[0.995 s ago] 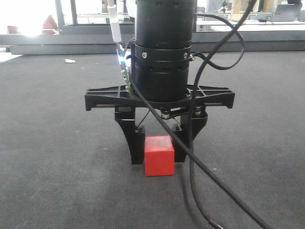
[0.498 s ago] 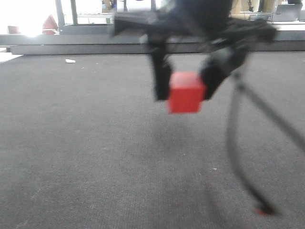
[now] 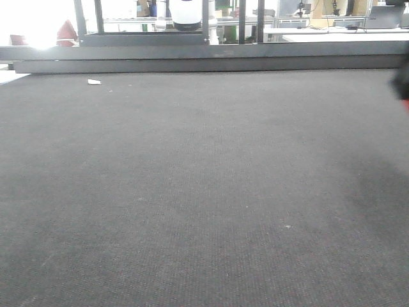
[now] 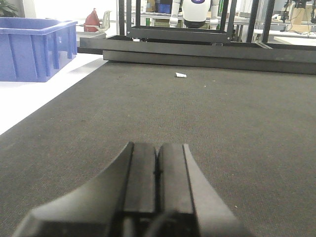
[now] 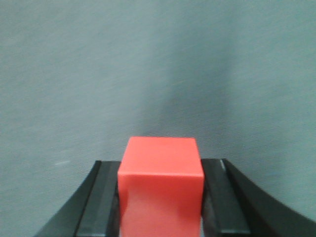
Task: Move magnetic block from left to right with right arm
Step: 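Raise the held red cube up out of view with the right gripper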
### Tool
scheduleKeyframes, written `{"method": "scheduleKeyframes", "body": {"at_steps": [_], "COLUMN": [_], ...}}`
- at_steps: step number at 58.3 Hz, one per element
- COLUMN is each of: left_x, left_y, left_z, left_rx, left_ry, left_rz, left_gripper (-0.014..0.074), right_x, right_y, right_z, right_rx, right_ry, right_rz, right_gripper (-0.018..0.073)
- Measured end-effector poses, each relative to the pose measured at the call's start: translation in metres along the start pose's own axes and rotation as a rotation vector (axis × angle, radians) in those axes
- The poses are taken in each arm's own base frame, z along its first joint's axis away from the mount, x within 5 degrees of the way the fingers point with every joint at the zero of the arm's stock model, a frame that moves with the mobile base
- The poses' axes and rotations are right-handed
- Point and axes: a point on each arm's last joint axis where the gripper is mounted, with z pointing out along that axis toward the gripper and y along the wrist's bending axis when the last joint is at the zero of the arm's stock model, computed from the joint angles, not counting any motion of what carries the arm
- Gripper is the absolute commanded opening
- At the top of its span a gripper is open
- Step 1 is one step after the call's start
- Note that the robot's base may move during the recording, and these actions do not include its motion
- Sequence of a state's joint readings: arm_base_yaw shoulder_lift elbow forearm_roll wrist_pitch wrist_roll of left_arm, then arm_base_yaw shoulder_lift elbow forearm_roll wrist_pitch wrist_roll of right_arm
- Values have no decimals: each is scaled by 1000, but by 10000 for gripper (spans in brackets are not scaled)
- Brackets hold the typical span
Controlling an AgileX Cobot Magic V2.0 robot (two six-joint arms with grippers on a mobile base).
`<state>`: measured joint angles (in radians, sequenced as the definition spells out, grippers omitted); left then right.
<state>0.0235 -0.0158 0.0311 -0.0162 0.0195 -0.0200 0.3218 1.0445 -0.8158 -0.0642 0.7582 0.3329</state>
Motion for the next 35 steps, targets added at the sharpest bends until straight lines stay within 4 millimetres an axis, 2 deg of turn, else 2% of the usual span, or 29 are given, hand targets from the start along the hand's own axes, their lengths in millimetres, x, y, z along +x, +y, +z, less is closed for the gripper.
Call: {"method": "scheduleKeyframes", "body": {"at_steps": [5, 14, 35], "left_x": [0, 0, 0], "left_y": [0, 0, 0], "left_z": [0, 0, 0], "left_rx": [0, 0, 0], "left_ry": [0, 0, 0], "left_rz": [0, 0, 0], "left_gripper": [-117, -117, -117], "right_x": [7, 18, 52], "right_y": [-18, -38, -44], "right_z": [-7, -17, -40], "right_rx": [16, 43, 56], "right_ry": [-73, -235, -613], "right_rz": [-12, -56, -109], "right_gripper": [253, 253, 253]}}
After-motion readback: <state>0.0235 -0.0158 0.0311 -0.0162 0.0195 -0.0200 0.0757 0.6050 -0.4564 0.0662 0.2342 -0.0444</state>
